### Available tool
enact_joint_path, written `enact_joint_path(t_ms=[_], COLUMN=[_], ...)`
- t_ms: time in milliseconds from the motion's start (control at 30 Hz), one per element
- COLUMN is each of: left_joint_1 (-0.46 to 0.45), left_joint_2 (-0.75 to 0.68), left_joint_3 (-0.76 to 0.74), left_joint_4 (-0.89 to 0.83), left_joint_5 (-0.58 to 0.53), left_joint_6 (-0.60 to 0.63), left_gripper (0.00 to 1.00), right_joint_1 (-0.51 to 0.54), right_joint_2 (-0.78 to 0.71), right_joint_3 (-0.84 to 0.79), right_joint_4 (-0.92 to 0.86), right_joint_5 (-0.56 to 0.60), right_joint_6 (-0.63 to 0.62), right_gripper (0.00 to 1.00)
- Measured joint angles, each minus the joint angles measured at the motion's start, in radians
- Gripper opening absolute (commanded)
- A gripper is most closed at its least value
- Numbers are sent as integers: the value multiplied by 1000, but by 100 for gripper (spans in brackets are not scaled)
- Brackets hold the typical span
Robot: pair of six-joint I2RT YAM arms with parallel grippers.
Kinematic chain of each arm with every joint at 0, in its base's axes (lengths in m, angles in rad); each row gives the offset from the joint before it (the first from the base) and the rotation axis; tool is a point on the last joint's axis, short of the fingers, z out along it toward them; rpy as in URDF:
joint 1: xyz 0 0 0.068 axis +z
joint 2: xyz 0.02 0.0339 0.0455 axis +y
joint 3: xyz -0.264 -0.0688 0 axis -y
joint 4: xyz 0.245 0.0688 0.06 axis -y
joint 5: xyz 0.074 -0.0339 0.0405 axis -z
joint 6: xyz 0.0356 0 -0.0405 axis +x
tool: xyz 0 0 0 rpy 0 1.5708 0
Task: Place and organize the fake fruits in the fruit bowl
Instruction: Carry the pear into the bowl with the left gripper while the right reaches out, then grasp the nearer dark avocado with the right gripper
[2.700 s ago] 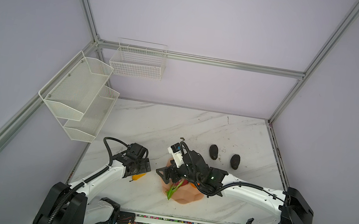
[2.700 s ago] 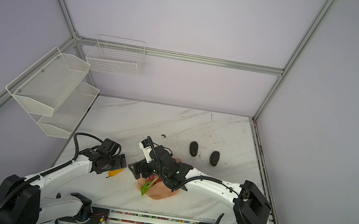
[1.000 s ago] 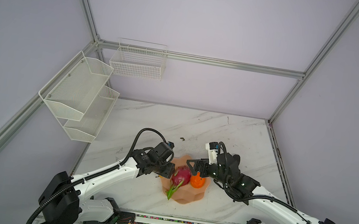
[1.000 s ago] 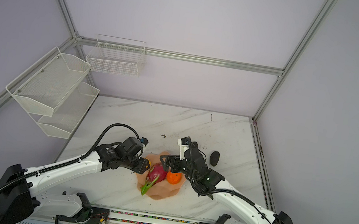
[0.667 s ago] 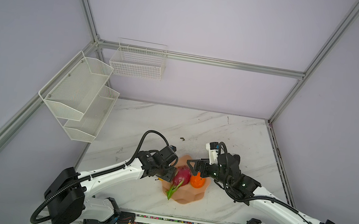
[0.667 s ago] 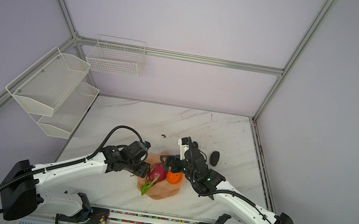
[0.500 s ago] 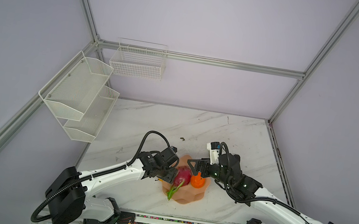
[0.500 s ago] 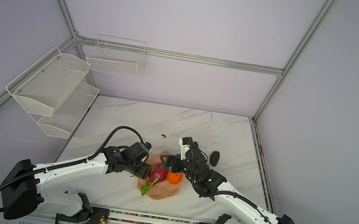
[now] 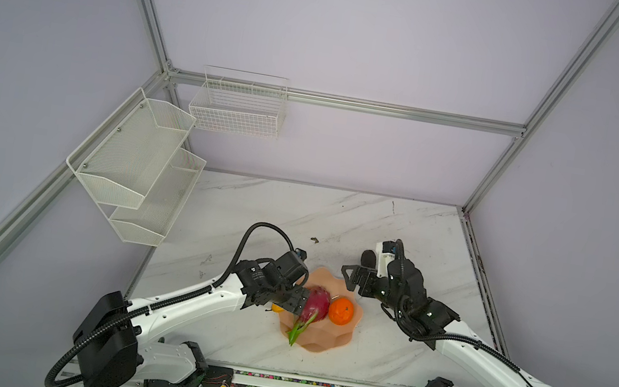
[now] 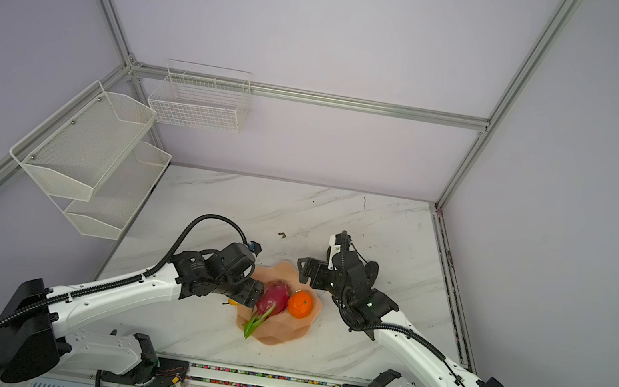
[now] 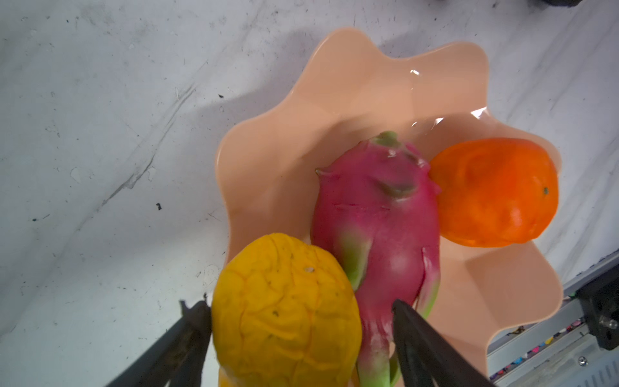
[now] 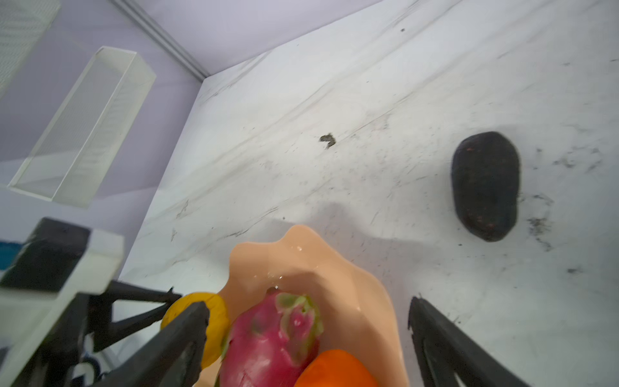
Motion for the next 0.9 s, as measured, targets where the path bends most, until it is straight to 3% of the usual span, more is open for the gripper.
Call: enact_joint_path(t_ms=[400, 567, 600, 900], left_joint_1=[0, 0, 0, 0], left_joint_2=[-50, -54, -56, -55], left_joint_3=[33, 33, 33, 33], left_joint_4=[34, 83, 96, 220], left_joint_5=[4, 61, 73, 142], left_joint_6=[55, 90, 100, 143], left_gripper=[88, 92, 100, 100], right_joint_1=[-195, -266, -274, -291], right_joint_2=[285, 427, 449, 618], right_joint_3=[97, 123, 129, 213], right_joint_4=[-30, -5, 0, 60], right_joint_5=[45, 48, 49, 36], right_joint_6=[-112, -167, -174, -230], right_gripper=[94, 92, 91, 79])
